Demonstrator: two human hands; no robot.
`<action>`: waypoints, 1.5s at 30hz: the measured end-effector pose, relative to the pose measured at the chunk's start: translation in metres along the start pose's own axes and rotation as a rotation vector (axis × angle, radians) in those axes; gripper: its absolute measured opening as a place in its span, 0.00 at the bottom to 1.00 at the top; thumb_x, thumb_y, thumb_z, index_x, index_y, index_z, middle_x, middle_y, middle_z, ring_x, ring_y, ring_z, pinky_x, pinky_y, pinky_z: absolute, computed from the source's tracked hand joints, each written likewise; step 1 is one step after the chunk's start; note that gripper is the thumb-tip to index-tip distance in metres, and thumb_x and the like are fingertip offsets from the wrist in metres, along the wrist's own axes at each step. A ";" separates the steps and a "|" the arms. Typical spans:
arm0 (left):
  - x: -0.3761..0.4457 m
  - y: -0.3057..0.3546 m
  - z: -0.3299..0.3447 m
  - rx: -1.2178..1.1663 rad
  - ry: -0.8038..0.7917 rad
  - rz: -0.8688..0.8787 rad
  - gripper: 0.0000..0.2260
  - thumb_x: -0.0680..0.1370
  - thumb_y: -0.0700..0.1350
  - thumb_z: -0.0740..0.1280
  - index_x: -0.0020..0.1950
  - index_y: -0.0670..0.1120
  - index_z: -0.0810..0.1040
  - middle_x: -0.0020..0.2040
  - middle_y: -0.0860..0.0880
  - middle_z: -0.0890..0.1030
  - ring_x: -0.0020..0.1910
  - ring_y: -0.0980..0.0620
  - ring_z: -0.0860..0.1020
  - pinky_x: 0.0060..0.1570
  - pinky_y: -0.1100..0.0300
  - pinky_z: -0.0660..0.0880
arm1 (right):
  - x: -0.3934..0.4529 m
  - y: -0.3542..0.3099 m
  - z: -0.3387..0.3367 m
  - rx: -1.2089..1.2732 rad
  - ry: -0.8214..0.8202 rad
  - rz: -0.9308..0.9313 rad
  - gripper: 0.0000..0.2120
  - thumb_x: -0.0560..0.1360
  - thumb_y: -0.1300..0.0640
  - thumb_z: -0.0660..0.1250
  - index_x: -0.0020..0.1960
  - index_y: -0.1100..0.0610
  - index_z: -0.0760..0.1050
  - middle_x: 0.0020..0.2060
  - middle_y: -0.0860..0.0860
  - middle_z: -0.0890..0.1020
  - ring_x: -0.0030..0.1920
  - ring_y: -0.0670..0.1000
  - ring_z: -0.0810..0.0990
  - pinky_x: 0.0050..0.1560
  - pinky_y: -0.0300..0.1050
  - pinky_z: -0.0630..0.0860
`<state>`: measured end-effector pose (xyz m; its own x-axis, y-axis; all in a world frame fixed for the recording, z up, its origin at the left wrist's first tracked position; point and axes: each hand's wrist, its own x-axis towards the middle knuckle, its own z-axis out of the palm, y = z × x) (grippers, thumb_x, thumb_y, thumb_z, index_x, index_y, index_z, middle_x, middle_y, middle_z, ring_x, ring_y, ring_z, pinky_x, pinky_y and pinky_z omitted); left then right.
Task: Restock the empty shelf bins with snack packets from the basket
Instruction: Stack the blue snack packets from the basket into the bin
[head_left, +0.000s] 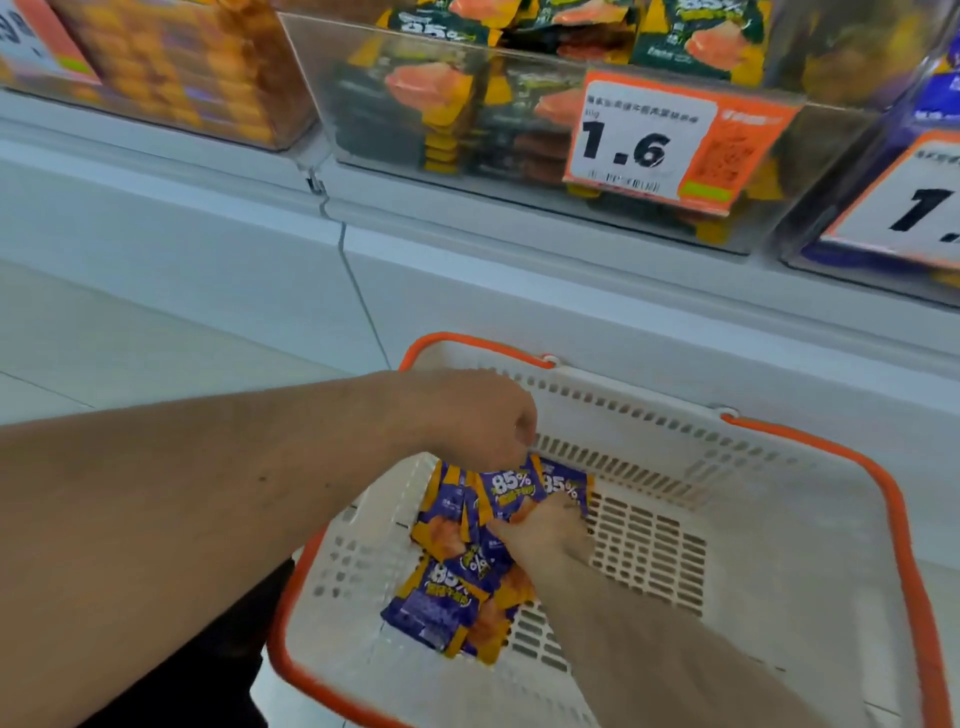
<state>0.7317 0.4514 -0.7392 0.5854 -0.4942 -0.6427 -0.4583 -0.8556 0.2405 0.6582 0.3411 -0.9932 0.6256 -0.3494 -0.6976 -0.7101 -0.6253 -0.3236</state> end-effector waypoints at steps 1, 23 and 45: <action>0.003 0.001 0.000 -0.017 -0.009 0.002 0.13 0.80 0.48 0.60 0.63 0.51 0.77 0.60 0.51 0.79 0.57 0.49 0.78 0.59 0.50 0.76 | -0.002 -0.004 0.000 -0.009 -0.006 0.009 0.43 0.58 0.31 0.73 0.63 0.56 0.70 0.57 0.54 0.77 0.55 0.58 0.79 0.54 0.51 0.78; -0.009 0.026 -0.021 -0.118 0.248 0.020 0.25 0.79 0.49 0.64 0.75 0.47 0.63 0.71 0.45 0.68 0.66 0.46 0.71 0.64 0.51 0.71 | -0.077 -0.010 -0.138 0.338 -0.099 -0.382 0.06 0.75 0.56 0.70 0.49 0.57 0.79 0.46 0.58 0.85 0.45 0.53 0.84 0.43 0.45 0.80; -0.046 0.141 -0.070 -1.298 0.763 0.299 0.07 0.78 0.37 0.68 0.46 0.49 0.78 0.45 0.51 0.85 0.42 0.54 0.83 0.39 0.58 0.80 | -0.230 0.003 -0.330 0.986 0.245 -0.742 0.17 0.74 0.72 0.67 0.55 0.55 0.72 0.43 0.56 0.85 0.33 0.54 0.80 0.29 0.43 0.72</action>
<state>0.6875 0.3425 -0.6247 0.9596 -0.2785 -0.0401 0.0263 -0.0534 0.9982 0.6188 0.1892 -0.6221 0.9454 -0.3234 -0.0408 -0.0353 0.0229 -0.9991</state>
